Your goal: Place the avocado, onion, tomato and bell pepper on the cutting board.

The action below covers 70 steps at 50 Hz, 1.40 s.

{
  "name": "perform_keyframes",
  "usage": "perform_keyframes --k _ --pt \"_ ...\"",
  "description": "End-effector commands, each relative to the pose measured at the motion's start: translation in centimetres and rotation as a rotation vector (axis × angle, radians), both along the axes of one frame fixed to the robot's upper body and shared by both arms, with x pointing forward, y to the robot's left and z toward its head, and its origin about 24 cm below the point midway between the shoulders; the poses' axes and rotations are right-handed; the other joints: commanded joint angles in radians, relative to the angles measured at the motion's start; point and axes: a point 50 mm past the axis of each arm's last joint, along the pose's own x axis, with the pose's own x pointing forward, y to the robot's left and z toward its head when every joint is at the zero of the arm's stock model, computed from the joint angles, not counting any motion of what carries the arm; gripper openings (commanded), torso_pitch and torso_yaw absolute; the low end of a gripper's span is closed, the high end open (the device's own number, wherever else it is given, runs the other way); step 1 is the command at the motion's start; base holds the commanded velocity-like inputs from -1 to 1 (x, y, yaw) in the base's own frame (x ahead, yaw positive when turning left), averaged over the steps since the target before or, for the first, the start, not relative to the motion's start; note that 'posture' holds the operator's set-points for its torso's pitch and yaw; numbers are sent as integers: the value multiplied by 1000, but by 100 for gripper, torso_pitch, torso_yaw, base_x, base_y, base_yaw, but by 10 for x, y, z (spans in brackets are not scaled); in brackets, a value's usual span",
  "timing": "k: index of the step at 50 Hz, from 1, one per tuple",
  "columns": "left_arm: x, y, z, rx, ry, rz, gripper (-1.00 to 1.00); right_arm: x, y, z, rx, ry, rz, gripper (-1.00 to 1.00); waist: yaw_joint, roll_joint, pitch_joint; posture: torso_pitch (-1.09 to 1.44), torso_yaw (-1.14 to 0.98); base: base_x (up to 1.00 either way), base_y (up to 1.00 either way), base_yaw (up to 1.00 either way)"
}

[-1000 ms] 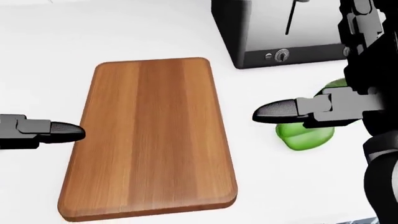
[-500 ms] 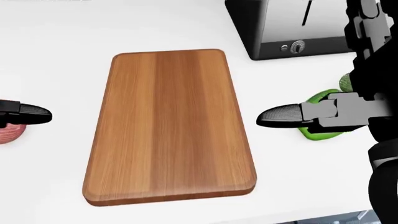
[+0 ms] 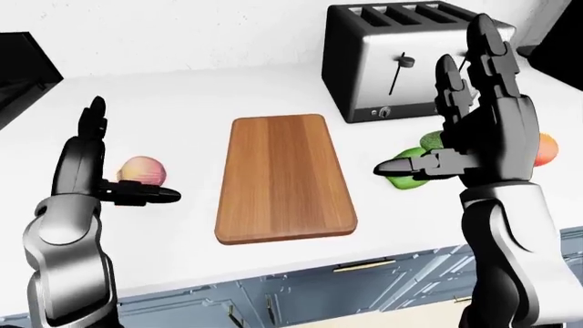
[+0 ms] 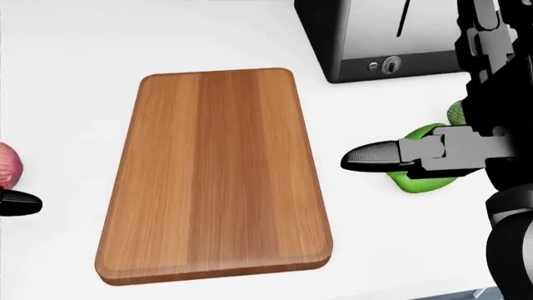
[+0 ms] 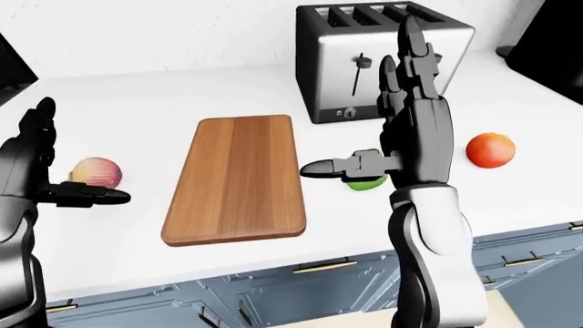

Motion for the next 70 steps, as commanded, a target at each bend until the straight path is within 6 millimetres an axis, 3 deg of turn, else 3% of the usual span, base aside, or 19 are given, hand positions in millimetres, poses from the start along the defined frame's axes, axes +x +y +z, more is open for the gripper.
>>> perform_keyframes --k 1,15,44,45,46,49,58,59,63,70 --pt "-4 -1 16 46 -82 -4 100 -6 0 11 -8 -76 -3 100 0 4 -21 0 0 0 0 0" --pt "1 20 5 39 -62 46 100 -7 2 11 -6 -77 0 100 0 8 -21 0 0 0 0 0" --pt "9 24 -16 18 7 53 98 -6 1 10 -5 -76 1 100 -2 15 -23 0 0 0 0 0" --pt "9 24 -17 17 11 50 95 -5 1 10 -7 -75 -1 100 -2 15 -23 0 0 0 0 0" --pt "9 24 -16 17 9 51 61 -5 1 9 -4 -74 -2 100 -1 16 -23 0 0 0 0 0" --pt "9 24 -18 16 11 48 61 -6 1 9 -9 -74 -5 100 -1 16 -23 0 0 0 0 0" --pt "8 23 -20 14 17 43 23 -6 0 7 -4 -72 -8 100 1 16 -21 0 0 0 0 0" --pt "8 23 -20 14 15 44 8 -6 0 6 -5 -71 -9 100 1 16 -20 0 0 0 0 0" --pt "8 22 -21 12 16 41 -11 -7 -1 5 -5 -70 -12 100 0 15 -20 0 0 0 0 0" --pt "12 18 -18 14 14 29 -30 -6 -1 3 -4 -67 -13 100 -2 16 -23 0 0 0 0 0"
